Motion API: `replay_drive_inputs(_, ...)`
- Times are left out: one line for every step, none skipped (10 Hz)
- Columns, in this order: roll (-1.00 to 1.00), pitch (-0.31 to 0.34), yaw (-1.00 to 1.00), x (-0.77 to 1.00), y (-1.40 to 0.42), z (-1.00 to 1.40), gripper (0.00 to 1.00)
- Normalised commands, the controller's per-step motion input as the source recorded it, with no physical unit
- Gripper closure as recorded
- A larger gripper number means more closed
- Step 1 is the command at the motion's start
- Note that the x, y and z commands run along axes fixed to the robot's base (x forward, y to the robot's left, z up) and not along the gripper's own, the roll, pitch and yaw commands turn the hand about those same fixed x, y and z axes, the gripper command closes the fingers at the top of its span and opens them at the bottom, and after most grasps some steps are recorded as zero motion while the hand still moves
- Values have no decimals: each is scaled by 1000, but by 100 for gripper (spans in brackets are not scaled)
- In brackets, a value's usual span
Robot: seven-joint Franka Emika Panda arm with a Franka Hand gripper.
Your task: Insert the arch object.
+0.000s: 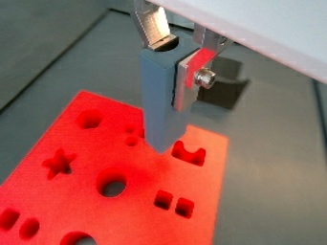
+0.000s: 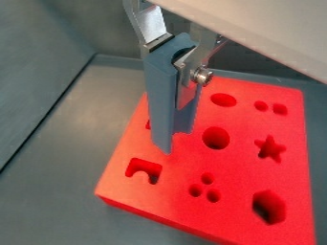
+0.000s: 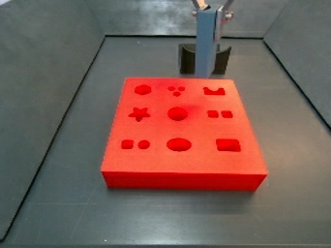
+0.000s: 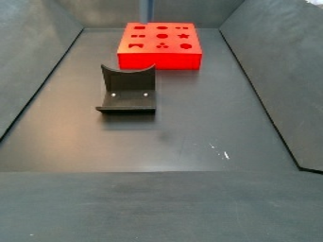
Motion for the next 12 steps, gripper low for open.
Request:
replay_drive_inputs(-124, 0, -706, 486, 69, -100, 100)
replay_drive_inputs(-69, 54, -603, 549, 200, -126, 100)
replay_drive_inputs(-36, 83, -634, 474, 249, -149, 100)
replay_drive_inputs(-14, 156, -657, 357, 263, -189, 100)
replay_drive_inputs(-21, 249, -649, 249, 257, -169, 100)
replay_drive_inputs(-16, 293, -700, 111, 234, -163, 100)
replay_drive_inputs(0, 273, -863, 0, 94, -51, 100)
replay_drive_inputs(0, 191, -943, -34, 0, 0, 100)
replay_drive_inputs(0, 100, -980, 0, 0, 0, 100)
replay_drive_inputs(-47, 0, -1000, 51, 0, 43, 100)
replay_drive_inputs(-34, 0, -1000, 46, 0, 3, 100)
replay_drive_inputs(-17, 0, -1000, 26, 0, 0, 100)
